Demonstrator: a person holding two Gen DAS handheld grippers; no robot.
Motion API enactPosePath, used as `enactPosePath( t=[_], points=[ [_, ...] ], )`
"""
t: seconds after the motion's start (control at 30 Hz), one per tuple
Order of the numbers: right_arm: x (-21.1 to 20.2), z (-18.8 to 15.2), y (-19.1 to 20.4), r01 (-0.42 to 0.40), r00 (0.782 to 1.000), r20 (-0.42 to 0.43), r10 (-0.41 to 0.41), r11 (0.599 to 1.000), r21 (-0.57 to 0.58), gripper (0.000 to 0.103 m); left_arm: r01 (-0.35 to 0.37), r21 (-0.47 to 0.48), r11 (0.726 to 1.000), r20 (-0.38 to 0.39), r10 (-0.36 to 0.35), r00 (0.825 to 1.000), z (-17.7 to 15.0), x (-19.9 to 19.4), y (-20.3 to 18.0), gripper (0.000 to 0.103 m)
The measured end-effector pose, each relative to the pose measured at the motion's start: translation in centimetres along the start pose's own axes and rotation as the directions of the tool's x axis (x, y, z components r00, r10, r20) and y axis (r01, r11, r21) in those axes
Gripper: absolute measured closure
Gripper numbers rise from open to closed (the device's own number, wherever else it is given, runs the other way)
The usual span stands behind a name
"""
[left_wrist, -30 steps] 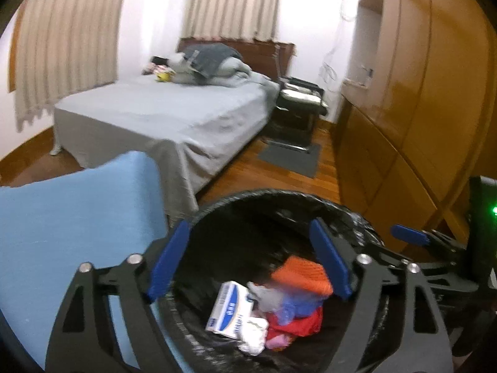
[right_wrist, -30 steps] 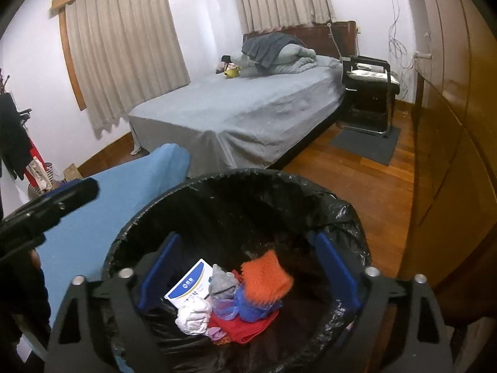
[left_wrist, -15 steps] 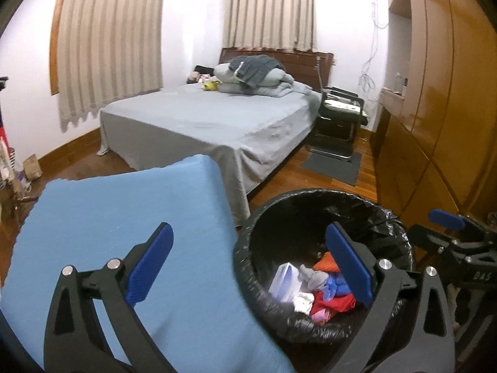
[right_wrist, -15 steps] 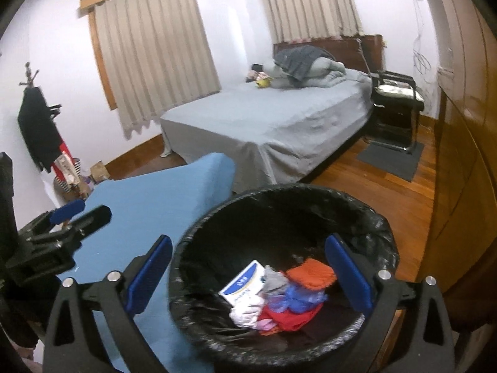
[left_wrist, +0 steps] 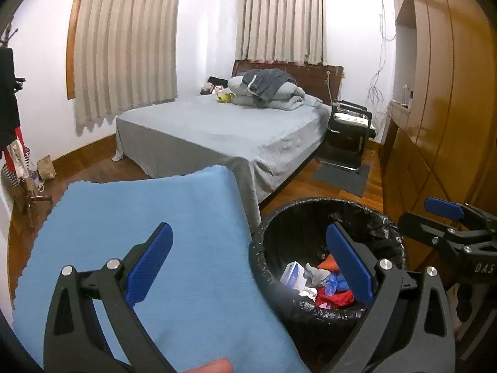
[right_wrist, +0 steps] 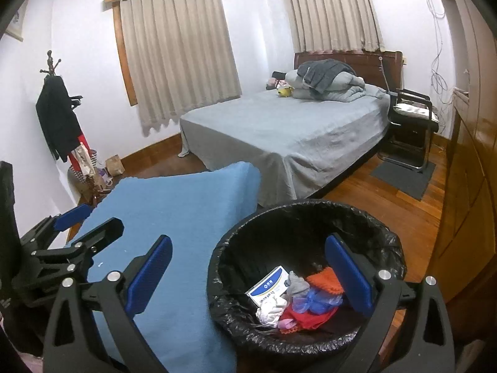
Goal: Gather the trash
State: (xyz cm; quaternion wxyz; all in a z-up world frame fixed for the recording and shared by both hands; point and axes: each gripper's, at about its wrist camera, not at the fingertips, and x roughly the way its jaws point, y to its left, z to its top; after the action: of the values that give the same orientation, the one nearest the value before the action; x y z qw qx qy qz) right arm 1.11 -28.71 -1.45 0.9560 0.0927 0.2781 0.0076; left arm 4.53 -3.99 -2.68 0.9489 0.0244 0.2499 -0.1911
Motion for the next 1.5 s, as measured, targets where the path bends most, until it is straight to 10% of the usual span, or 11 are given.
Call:
enactPosePath(
  t=[1.5],
  points=[
    [-1.5,0.2,1.2,-0.009,1.000,0.018,0.009,1.000,-0.030,0.006,-0.029,0.006,1.000,0.053,0.028,0.998,0.7,-3.4,0.3,0.007]
  ],
)
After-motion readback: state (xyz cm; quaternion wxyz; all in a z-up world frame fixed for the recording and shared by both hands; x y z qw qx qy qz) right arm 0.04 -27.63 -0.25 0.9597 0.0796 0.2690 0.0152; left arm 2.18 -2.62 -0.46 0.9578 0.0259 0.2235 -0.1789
